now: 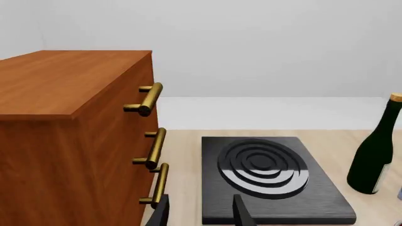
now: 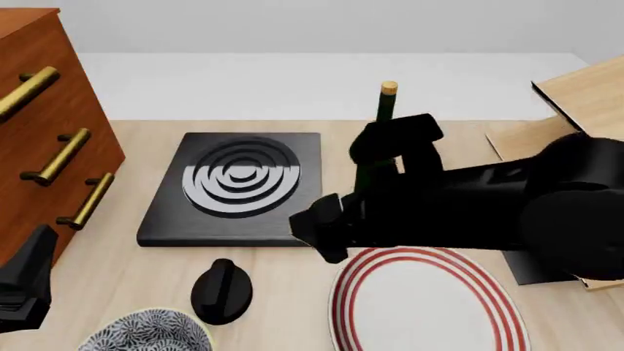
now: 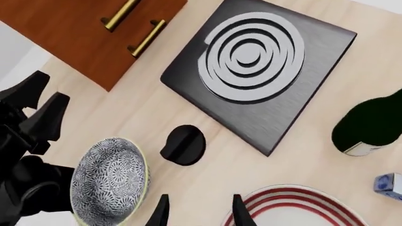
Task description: Pick up the akita bowl and put it on the plate.
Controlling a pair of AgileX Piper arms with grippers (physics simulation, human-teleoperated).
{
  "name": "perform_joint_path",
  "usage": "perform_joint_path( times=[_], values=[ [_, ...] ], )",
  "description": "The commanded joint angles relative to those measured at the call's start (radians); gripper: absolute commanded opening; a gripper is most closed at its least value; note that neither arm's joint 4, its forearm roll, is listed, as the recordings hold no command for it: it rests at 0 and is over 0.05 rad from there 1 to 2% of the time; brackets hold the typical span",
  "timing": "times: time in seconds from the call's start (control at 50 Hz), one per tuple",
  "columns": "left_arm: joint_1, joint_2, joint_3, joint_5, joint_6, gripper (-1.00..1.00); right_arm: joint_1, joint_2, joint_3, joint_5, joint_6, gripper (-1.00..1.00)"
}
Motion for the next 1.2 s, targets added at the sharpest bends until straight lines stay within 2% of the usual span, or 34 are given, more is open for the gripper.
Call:
perform_joint_path(
  times=[0.02, 0.08, 0.24, 0.48, 0.96, 1.2],
  values=[
    [0.000, 0.000, 0.000, 0.000, 0.000, 1.00, 0.075, 0.099, -0.028, -0.020, 0.036, 1.00],
    [0.000, 0.000, 0.000, 0.000, 0.000, 1.00, 0.059, 0.121, -0.036, -0.025, 0.029, 1.00],
    [0.000, 0.000, 0.000, 0.000, 0.000, 1.00, 0.115, 0.157, -0.032, -0.047, 0.059, 1.00],
    [0.000, 0.000, 0.000, 0.000, 0.000, 1.00, 0.148, 0.221, -0.015, -0.120, 0.095, 1.00],
    [0.000, 0.000, 0.000, 0.000, 0.000, 1.00, 0.202, 0.328, 0.004, -0.240, 0.132, 1.00],
    [0.000, 0.000, 0.000, 0.000, 0.000, 1.00, 0.231, 0.385, -0.022, -0.255, 0.137, 1.00]
  ],
)
